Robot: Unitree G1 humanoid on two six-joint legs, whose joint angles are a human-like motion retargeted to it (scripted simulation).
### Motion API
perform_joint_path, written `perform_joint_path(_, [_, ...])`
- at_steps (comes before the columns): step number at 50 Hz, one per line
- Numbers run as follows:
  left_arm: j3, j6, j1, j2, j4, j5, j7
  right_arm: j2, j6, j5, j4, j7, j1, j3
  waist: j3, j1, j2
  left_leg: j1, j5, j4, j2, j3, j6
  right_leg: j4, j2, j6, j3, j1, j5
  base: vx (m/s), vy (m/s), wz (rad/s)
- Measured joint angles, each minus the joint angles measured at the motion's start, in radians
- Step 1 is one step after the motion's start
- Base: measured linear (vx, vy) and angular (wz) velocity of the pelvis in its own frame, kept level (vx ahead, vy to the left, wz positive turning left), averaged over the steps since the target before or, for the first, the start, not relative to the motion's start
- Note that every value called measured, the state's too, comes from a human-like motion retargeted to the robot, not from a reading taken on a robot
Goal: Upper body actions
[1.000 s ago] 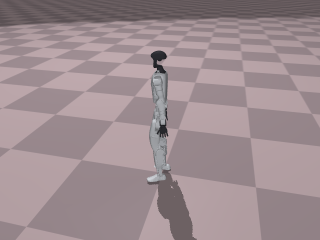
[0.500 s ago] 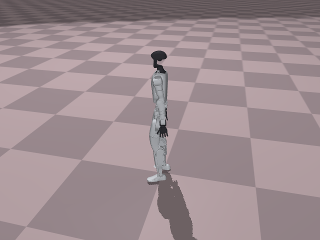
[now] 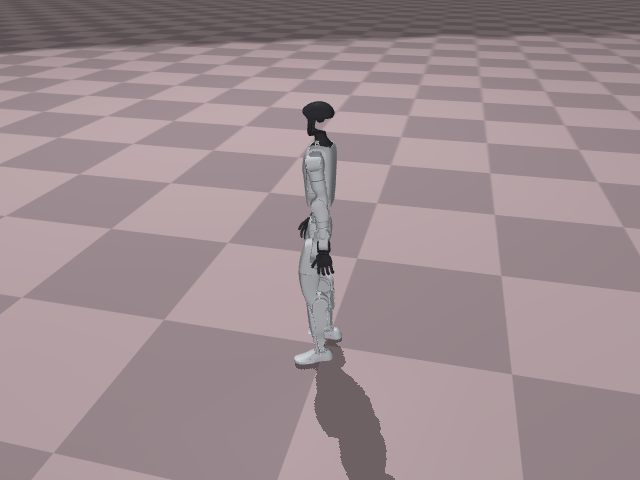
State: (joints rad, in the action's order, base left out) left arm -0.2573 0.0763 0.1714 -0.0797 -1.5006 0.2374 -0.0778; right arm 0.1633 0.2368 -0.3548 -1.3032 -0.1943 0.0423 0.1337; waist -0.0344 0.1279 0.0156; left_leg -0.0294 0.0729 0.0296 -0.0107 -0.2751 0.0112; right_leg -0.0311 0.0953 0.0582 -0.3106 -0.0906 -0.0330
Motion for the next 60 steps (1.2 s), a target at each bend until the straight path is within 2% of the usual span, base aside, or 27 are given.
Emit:
perform_joint_path(8, [-0.001,-0.017,0.001,0.001,-0.001,0.017,-0.007,0.041,0.18,0.134,0.624,-0.19,-0.044,0.004,0.016,0.012,-0.008,-0.006,0.005,-0.004,-0.002,-0.002,0.0,-0.001,0.0,0.0,0.003,0.003,0.001,0.0,0.0,0.0])
perform_joint_path(13, [0.002,-0.024,0.003,-0.001,0.003,0.032,-0.003,0.104,0.293,0.145,1.039,-0.384,-0.15,-0.007,0.028,0.011,-0.009,-0.006,0.006,-0.004,-0.003,-0.004,0.0,-0.001,0.0,0.0,0.005,0.005,0.001,0.0,0.0,0.0])
perform_joint_path(17, [0.0,-0.027,0.003,-0.002,0.002,0.039,0.003,0.175,0.354,0.085,1.319,-0.562,-0.269,-0.056,0.044,0.011,-0.003,-0.001,0.006,-0.005,-0.007,0.004,0.0,-0.001,0.004,0.002,-0.005,0.006,0.004,0.01,-0.01,0.11])
perform_joint_path(21, [0.0,-0.03,0.005,-0.005,-0.001,0.037,0.008,0.232,0.36,-0.002,1.488,-0.695,-0.403,-0.132,0.062,0.024,0.008,0.004,0.008,-0.004,-0.012,0.03,0.004,0.0,0.011,0.004,-0.032,0.004,0.009,0.02,-0.02,0.37])
perform_joint_path(25, [-0.005,-0.033,0.005,-0.004,-0.005,0.033,0.01,0.264,0.344,-0.053,1.525,-0.763,-0.547,-0.16,0.072,0.04,0.016,0.003,0.01,-0.004,-0.017,0.054,0.007,0.0,0.017,0.006,-0.057,0.0,0.013,0.0,-0.03,0.32])
perform_joint_path(28, [-0.008,-0.035,0.006,-0.001,-0.012,0.024,0.005,0.243,0.292,-0.053,1.465,-0.73,-0.682,-0.147,0.081,0.058,0.018,0.0,0.013,-0.004,-0.021,0.074,0.01,-0.001,0.022,0.007,-0.077,-0.002,0.015,-0.03,-0.02,0.31])
perform_joint_path(32, [-0.025,-0.04,-0.004,-0.003,-0.02,0.017,0.005,0.184,0.045,0.099,1.364,-0.329,-0.834,-0.135,0.085,0.064,0.022,-0.001,0.013,-0.005,-0.023,0.078,0.011,-0.003,0.025,0.007,-0.079,-0.001,0.015,-0.01,0.0,0.05])
perform_joint_path(35, [-0.025,-0.042,-0.008,-0.007,-0.019,0.023,0.009,0.196,-0.047,0.156,1.355,-0.178,-0.867,-0.139,0.09,0.051,0.029,0.006,0.01,-0.004,-0.023,0.073,0.011,-0.002,0.025,0.007,-0.075,0.003,0.015,0.0,0.0,0.0])
perform_joint_path(38, [-0.022,-0.041,-0.007,-0.008,-0.017,0.026,0.012,0.23,-0.022,0.133,1.384,-0.251,-0.861,-0.157,0.096,0.05,0.034,0.011,0.008,-0.005,-0.025,0.081,0.011,-0.001,0.027,0.008,-0.082,0.003,0.017,0.01,-0.02,0.12])
perform_joint_path(42, [-0.026,-0.042,-0.013,-0.007,-0.021,0.023,0.013,0.257,0.094,0.038,1.469,-0.456,-0.8,-0.191,0.091,0.064,0.033,0.01,0.01,-0.005,-0.026,0.095,0.011,-0.001,0.026,0.01,-0.096,-0.002,0.02,0.02,-0.01,0.15])
perform_joint_path(48, [-0.035,-0.042,-0.016,0.0,-0.024,0.012,0.012,0.273,0.267,-0.012,1.645,-0.579,-0.638,-0.224,0.08,0.078,0.027,0.01,0.012,-0.002,-0.019,0.095,0.017,0.0,0.025,0.01,-0.094,-0.001,0.019,0.0,0.0,-0.03])
perform_joint_path(52, [-0.028,-0.043,-0.019,-0.001,-0.023,0.016,0.012,0.281,0.389,-0.078,1.731,-0.713,-0.47,-0.245,0.072,0.065,0.026,0.013,0.011,0.001,-0.012,0.075,0.019,0.0,0.023,0.009,-0.072,0.004,0.017,-0.01,0.0,-0.28])
perform_joint_path(56, [-0.02,-0.043,-0.019,-0.001,-0.022,0.019,0.012,0.278,0.424,-0.165,1.73,-0.821,-0.325,-0.229,0.067,0.058,0.022,0.015,0.01,0.003,-0.006,0.062,0.02,0.0,0.019,0.008,-0.057,0.007,0.016,0.0,-0.01,-0.16])
perform_joint_path(60, [-0.016,-0.042,-0.018,0.002,-0.021,0.02,0.015,0.247,0.421,-0.285,1.64,-0.838,-0.182,-0.184,0.061,0.062,0.017,0.013,0.01,0.004,-0.001,0.052,0.02,0.001,0.015,0.008,-0.047,0.005,0.015,0.0,0.0,0.0])
